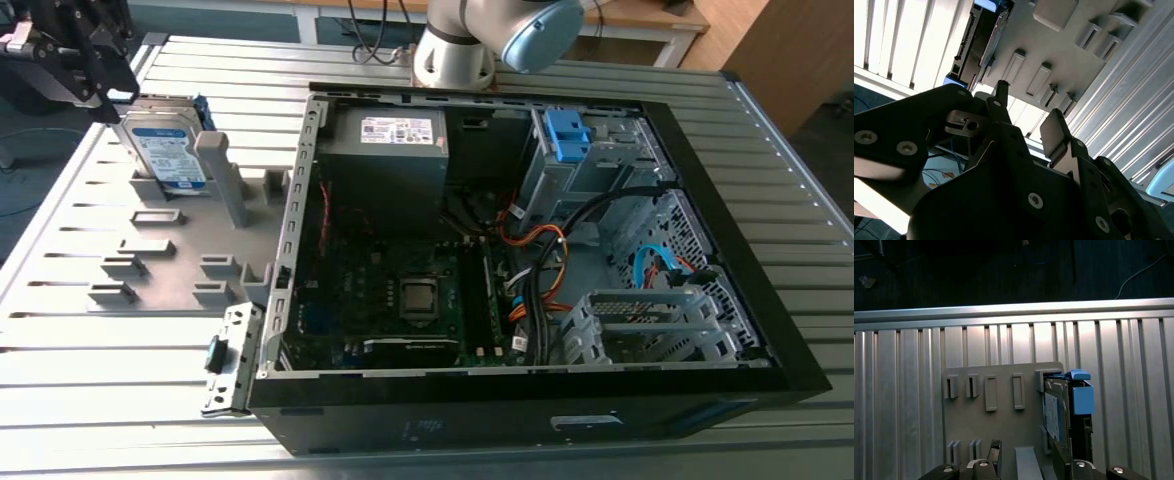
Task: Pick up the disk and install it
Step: 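Pick up the disk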
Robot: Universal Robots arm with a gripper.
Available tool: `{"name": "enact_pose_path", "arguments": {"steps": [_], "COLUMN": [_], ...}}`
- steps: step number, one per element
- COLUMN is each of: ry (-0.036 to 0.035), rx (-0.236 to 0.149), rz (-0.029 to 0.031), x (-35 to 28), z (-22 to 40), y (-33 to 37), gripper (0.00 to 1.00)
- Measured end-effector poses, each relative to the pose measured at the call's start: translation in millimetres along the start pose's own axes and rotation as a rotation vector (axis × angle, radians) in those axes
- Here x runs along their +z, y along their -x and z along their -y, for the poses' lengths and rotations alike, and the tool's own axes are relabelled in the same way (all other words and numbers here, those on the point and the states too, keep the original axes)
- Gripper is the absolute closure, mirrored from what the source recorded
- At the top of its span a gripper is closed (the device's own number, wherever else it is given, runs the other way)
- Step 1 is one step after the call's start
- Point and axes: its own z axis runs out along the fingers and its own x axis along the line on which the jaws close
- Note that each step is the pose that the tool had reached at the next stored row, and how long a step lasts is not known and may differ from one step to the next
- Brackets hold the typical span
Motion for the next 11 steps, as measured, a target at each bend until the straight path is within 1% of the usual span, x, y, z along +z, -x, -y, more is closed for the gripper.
{"name": "enact_pose_path", "arguments": {"steps": [11], "ry": [0.0000], "rx": [0.000], "rz": [-0.0003], "x": [4.2], "z": [0.0], "y": [2.6], "gripper": [0.47]}}
